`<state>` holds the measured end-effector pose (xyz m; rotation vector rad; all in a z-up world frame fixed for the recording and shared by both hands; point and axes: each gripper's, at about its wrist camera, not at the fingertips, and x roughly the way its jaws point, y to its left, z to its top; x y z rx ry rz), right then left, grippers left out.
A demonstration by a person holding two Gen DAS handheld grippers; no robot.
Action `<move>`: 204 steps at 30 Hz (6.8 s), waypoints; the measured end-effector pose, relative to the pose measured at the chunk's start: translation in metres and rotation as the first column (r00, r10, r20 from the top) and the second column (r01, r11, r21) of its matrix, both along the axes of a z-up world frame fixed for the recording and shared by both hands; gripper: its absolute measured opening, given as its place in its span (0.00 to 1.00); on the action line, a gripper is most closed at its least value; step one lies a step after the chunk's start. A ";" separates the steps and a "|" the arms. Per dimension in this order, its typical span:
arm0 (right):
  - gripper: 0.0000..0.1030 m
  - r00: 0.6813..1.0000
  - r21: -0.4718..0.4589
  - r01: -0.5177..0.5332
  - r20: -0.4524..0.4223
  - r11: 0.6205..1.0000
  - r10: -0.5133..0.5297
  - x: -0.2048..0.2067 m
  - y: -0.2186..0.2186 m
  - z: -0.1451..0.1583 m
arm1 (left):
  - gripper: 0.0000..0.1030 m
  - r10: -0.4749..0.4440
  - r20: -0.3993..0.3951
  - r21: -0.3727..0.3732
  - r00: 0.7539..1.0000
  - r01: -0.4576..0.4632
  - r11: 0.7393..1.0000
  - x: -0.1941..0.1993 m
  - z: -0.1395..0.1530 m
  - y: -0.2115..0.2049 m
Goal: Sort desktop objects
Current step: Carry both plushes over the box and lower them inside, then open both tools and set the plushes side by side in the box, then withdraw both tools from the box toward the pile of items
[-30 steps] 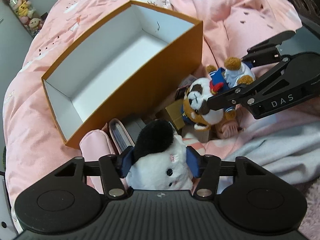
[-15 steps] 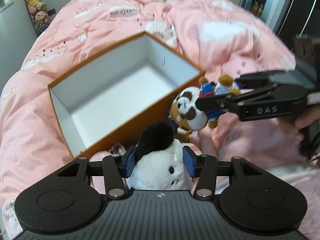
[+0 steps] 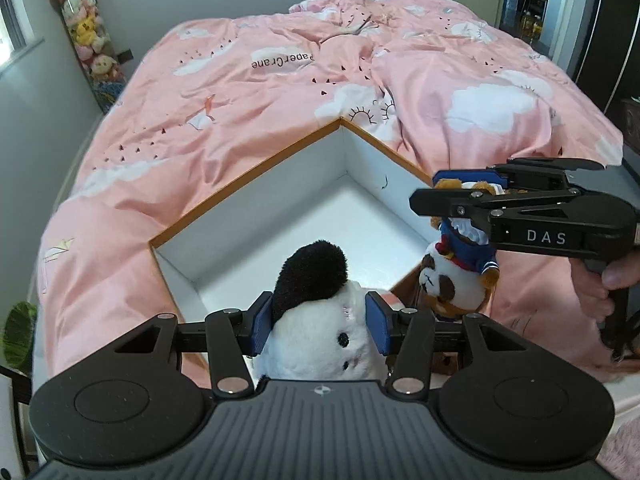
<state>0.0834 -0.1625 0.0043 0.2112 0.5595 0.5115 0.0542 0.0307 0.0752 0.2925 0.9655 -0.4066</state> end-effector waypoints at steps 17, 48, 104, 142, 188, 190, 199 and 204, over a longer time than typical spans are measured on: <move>0.17 0.996 -0.119 0.082 0.051 0.989 -0.077 0.058 0.031 -0.026 | 0.55 -0.016 -0.116 0.103 0.993 0.028 0.994 0.076 -0.037 -0.004; 0.33 0.992 -0.176 -0.057 -0.119 0.983 0.037 0.109 0.032 -0.039 | 0.60 0.081 -0.264 0.116 0.961 -0.052 0.992 0.091 -0.107 0.041; 0.37 0.828 -0.275 -0.328 -0.545 0.904 0.135 0.154 0.067 -0.088 | 0.65 0.687 -0.414 -0.139 0.597 -0.787 0.600 0.131 -0.164 0.077; 0.36 0.789 -0.233 -0.518 -0.502 0.823 0.354 0.187 0.128 -0.101 | 0.32 0.215 -0.196 0.176 0.957 -0.182 0.967 0.125 -0.141 0.046; 0.38 0.820 -0.205 -0.379 -0.526 0.903 0.225 0.181 0.150 -0.102 | 0.25 0.204 -0.130 0.106 0.970 -0.191 0.976 0.115 -0.144 0.062; 0.41 0.838 -0.234 -0.369 -0.501 0.899 0.214 0.177 0.149 -0.096 | 0.25 0.215 -0.120 0.102 0.969 -0.204 0.974 0.113 -0.141 0.063; 0.59 0.903 -0.281 -0.318 -0.380 0.905 0.200 0.149 0.130 -0.064 | 0.26 0.244 -0.041 0.006 0.969 -0.244 0.970 0.085 -0.104 0.064; 0.61 0.932 -0.237 -0.300 -0.278 0.924 0.231 0.122 0.113 -0.038 | 0.27 0.234 0.033 -0.054 0.972 -0.232 0.971 0.056 -0.075 0.057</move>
